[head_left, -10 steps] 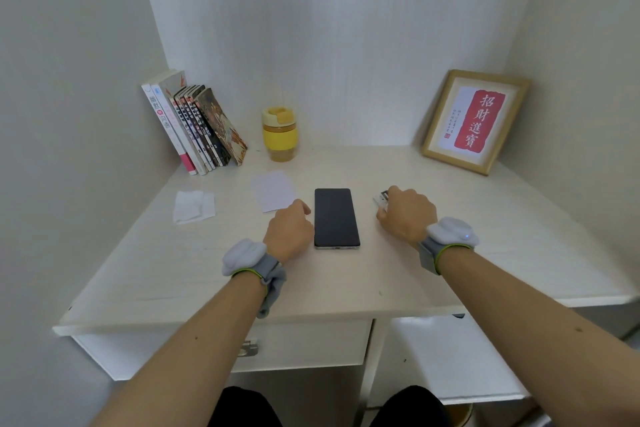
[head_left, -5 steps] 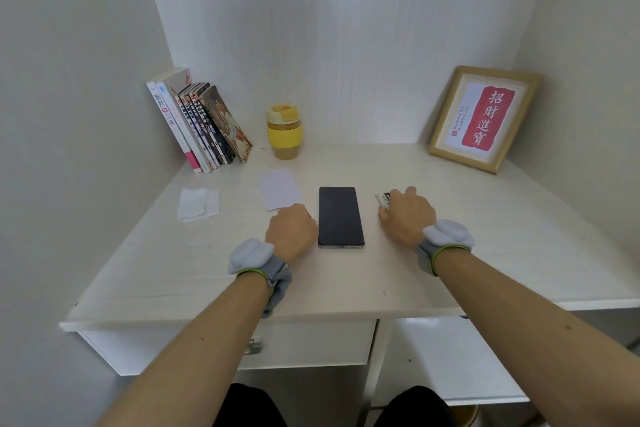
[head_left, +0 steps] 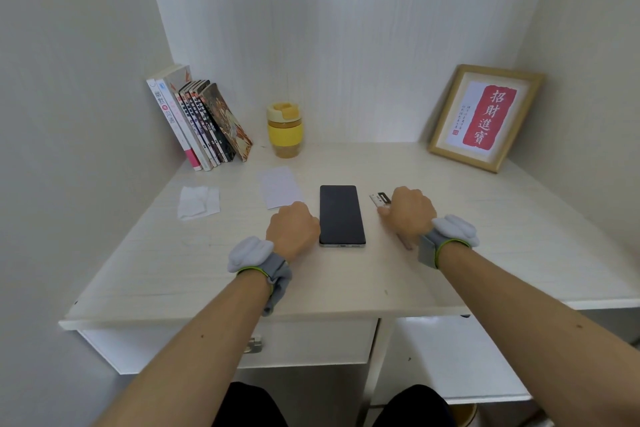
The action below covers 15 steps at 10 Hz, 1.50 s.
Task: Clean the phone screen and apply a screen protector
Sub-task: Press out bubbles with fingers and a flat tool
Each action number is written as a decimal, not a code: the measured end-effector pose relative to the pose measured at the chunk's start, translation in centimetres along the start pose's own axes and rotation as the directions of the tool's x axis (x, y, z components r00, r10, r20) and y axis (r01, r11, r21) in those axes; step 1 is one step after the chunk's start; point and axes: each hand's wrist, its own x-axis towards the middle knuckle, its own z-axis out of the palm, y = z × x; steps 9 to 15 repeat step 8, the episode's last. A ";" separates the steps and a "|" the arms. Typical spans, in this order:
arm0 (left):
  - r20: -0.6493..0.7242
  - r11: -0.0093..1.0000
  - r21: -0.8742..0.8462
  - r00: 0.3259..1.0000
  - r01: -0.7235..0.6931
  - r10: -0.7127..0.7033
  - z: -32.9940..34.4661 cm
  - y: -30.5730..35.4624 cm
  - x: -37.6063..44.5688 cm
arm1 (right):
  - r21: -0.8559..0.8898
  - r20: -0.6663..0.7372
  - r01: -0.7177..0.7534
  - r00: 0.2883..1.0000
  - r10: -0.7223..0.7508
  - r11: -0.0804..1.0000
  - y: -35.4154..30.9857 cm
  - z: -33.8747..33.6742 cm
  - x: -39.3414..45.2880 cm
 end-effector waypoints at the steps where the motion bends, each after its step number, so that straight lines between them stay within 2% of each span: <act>1: 0.013 1.000 -0.022 1.000 -0.009 0.009 0.1 -0.3 0.2 | 0.100 0.053 -0.032 0.998 0.027 0.994 0.2 -0.4 0.2; 5: 0.021 0.998 -0.057 1.000 -0.002 0.003 0.3 -0.7 0.9 | 0.008 0.022 -0.055 0.998 0.054 0.998 -0.7 0.1 0.1; 7: 0.044 0.998 -0.060 0.999 -0.006 0.009 0.0 -0.9 1.1 | 0.124 0.072 -0.102 0.993 0.093 0.987 -0.4 -0.4 0.3; 8: 0.074 0.996 -0.086 0.997 -0.001 0.007 -0.4 -1.1 1.6 | 0.148 0.062 -0.055 0.997 0.046 0.987 -0.2 -0.4 0.1; 15: 0.074 0.996 -0.086 0.997 -0.001 0.007 -0.4 -1.1 1.6 | 0.148 0.062 -0.055 0.997 0.046 0.987 -0.2 -0.4 0.1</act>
